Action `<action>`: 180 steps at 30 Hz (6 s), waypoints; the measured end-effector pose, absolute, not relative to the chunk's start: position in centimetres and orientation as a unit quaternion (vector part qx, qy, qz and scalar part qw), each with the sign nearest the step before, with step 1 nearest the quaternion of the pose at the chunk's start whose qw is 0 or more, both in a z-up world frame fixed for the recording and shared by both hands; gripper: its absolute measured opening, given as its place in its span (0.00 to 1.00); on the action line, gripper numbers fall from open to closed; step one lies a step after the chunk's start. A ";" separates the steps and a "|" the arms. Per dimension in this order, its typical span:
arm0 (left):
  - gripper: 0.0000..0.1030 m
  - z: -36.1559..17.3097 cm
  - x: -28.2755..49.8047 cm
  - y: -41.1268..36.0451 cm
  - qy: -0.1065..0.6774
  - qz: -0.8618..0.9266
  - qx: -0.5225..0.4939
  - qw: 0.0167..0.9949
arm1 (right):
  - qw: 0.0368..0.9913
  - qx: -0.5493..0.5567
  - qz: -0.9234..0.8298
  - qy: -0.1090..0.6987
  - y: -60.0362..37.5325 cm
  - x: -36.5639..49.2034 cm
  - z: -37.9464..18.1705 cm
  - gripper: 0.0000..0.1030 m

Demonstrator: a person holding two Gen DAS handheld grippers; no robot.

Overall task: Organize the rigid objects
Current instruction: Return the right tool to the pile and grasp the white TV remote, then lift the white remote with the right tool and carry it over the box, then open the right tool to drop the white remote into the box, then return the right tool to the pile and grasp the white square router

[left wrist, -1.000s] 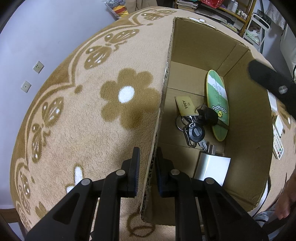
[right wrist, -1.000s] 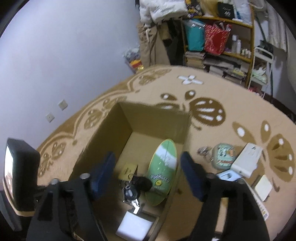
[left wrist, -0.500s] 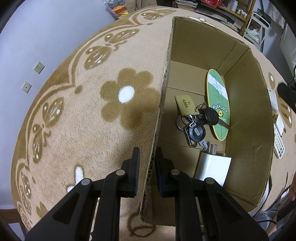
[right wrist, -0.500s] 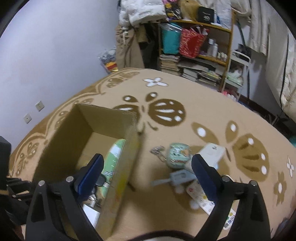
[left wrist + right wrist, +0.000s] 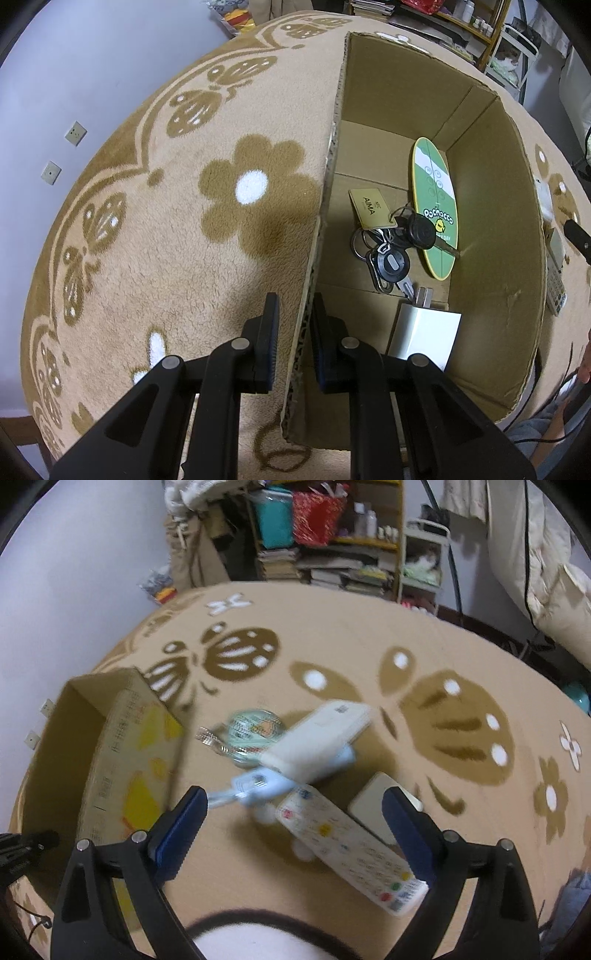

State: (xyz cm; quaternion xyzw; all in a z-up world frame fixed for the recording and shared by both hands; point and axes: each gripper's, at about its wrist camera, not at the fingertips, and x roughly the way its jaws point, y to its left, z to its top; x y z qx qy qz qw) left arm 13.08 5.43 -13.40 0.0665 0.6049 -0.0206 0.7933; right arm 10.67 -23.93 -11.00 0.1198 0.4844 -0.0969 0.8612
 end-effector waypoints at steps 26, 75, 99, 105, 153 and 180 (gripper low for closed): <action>0.16 -13.4 13.0 5.2 0.605 -0.018 0.074 0.792 | 0.804 0.213 -0.130 0.540 -28.8 9.4 -17.2 0.97; 0.17 -13.4 13.0 5.2 0.605 -0.018 0.077 0.792 | 0.806 0.113 -0.091 0.574 -21.7 10.1 -14.7 0.43; 0.17 -13.4 12.9 5.2 0.606 -0.018 0.075 0.792 | 0.851 0.072 -0.057 0.517 -18.1 10.9 -8.1 0.43; 0.17 -13.4 12.9 5.2 0.606 -0.018 0.075 0.792 | 0.869 0.061 -0.033 0.490 -16.1 11.3 -6.4 0.43; 0.16 -14.2 13.2 5.2 0.610 -0.017 0.078 0.788 | 0.888 0.097 0.080 0.442 -8.5 15.0 -8.6 0.32; 0.16 -14.0 13.1 5.6 0.611 -0.020 0.068 0.788 | 0.885 0.062 -0.135 0.442 -24.4 13.5 -9.0 0.93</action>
